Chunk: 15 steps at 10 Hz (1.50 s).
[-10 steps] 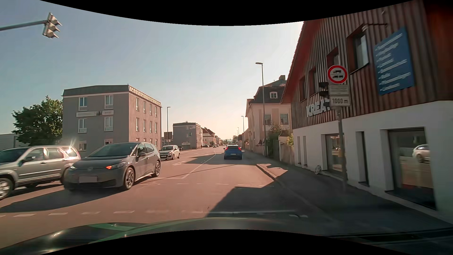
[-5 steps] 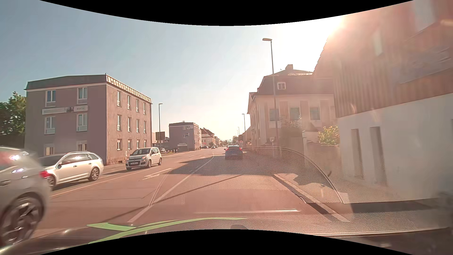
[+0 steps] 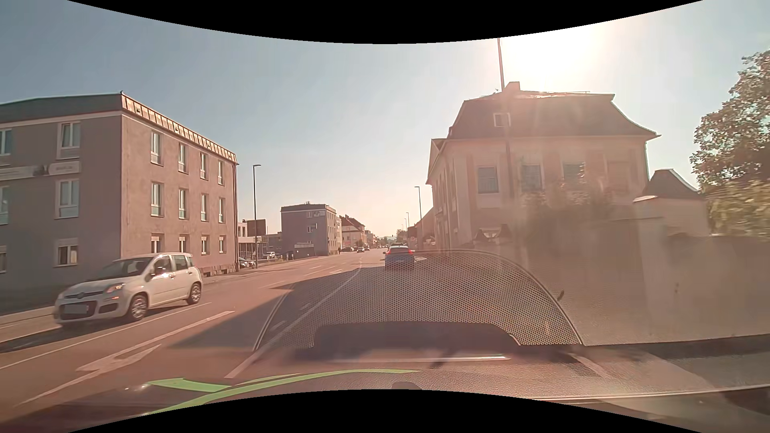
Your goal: Follow the waypoints while adhering to traffic rules and regulations
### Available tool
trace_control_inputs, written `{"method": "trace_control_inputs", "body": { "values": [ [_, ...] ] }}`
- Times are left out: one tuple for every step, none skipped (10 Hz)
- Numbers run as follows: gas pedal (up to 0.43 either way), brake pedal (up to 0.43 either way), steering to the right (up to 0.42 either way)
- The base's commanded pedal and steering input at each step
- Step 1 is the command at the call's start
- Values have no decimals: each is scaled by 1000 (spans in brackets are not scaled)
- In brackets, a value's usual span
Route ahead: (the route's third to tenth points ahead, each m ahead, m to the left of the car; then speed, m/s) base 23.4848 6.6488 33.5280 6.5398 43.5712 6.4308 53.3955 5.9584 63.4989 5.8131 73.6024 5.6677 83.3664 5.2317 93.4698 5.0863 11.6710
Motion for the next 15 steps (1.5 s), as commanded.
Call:
{"method": "trace_control_inputs", "body": {
  "values": [
    [130,0,-6],
    [118,0,-5],
    [110,0,-5],
    [98,0,-5],
    [98,0,-5],
    [87,0,-5],
    [87,0,-5],
    [87,0,-5],
    [87,0,-5],
    [87,0,-5],
    [79,0,-5],
    [79,0,-5],
    [79,0,-5],
    [79,0,-6],
    [79,0,-8]
  ]
}}
